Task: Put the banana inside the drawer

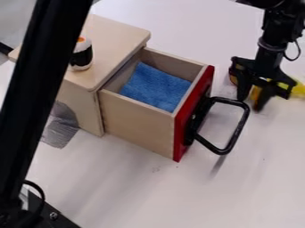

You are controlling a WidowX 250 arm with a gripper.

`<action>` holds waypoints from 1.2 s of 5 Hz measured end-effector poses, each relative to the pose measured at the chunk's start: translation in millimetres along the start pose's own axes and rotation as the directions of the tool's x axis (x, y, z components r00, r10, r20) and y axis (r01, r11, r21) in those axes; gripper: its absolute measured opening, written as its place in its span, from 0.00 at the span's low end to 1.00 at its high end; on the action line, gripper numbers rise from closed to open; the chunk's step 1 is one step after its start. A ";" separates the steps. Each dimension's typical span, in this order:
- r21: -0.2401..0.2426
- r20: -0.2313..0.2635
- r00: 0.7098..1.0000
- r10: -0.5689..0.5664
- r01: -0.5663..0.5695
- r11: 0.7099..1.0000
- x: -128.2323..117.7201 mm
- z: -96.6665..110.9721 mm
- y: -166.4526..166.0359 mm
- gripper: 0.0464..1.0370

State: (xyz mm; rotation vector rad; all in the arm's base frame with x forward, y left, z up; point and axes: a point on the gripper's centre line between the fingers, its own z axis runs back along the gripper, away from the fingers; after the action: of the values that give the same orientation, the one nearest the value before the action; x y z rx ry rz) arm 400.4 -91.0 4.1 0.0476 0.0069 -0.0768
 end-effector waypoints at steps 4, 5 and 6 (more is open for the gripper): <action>0.019 0.207 0.978 -0.032 0.029 0.999 14.5 93.3 -13.2 0.17; 0.048 0.203 0.979 -0.034 0.025 0.999 25.7 106.4 -22.3 0.42; 0.039 0.124 0.991 0.059 -0.064 0.997 28.7 84.1 -30.7 0.75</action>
State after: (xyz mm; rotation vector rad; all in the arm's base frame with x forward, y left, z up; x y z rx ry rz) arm 427.1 -127.8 86.3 0.0854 -0.1192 -0.0182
